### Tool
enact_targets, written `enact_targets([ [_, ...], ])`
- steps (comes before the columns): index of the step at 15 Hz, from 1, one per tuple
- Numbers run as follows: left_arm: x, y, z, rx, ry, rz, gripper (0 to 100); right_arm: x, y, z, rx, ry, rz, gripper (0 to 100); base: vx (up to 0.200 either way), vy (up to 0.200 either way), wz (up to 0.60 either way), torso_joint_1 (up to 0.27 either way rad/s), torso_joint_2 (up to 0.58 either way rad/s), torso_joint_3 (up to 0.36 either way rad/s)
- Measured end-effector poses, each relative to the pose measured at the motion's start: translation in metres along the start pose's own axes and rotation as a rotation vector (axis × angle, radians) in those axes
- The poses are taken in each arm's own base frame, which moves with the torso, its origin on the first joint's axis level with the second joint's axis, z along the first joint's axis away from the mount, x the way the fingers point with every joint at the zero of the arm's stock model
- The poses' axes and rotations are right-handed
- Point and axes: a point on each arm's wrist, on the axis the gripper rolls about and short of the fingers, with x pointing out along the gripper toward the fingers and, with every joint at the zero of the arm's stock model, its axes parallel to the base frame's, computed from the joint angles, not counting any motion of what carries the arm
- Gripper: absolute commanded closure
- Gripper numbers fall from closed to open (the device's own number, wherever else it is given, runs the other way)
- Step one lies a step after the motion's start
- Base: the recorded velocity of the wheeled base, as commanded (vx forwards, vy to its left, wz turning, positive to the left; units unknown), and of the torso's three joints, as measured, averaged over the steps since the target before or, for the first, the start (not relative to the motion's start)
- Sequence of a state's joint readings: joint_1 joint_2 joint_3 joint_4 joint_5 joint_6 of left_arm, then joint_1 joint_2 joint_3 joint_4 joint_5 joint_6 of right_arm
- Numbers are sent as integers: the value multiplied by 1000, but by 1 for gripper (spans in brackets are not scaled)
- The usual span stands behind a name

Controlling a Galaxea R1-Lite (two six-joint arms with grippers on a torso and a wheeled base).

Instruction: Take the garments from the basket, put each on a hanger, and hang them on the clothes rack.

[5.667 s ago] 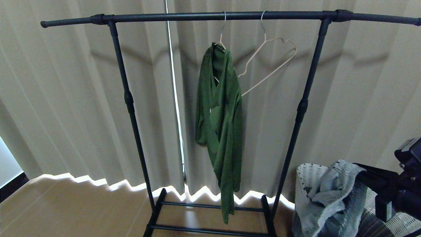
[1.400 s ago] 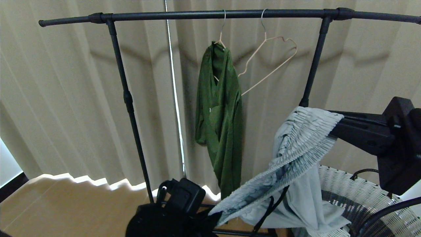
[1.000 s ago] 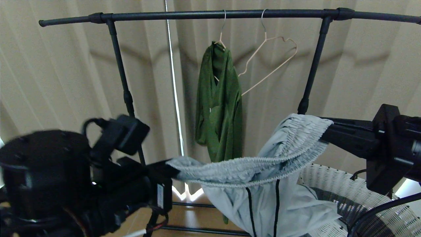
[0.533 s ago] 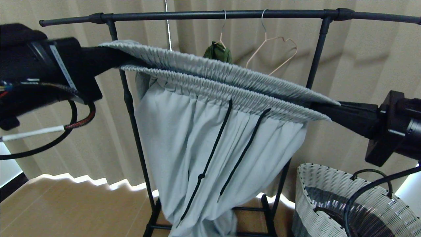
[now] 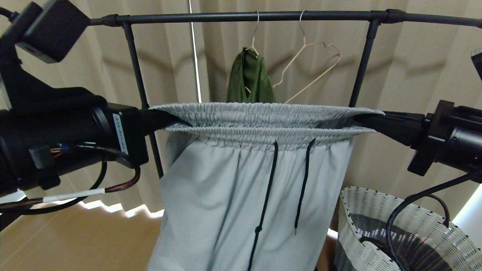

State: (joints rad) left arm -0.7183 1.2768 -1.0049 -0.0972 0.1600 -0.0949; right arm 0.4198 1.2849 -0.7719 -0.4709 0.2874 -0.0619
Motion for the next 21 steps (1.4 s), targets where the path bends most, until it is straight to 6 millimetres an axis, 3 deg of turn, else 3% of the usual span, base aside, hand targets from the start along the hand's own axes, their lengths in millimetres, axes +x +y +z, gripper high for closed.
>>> enact_targets([
  [4,2,-5,0,-3,0,-23,100,0,-2,5,-11,-15,-15,100,0,0,0,0,0,0],
  [8,15,-7,4,-11,-62,-29,100,-19,-6,6,9,46,-51,100,0,0,0,0,0,0],
  [14,46,-13,3,-10,-61,-26,100,-57,20,4,37,117,150,100,0,0,0,0,0,0],
  [18,48,-13,0,2,-37,-23,100,-61,28,7,24,94,198,100,0,0,0,0,0,0],
  [21,31,-9,-12,80,95,-20,100,-52,23,12,-21,43,178,100,0,0,0,0,0,0],
])
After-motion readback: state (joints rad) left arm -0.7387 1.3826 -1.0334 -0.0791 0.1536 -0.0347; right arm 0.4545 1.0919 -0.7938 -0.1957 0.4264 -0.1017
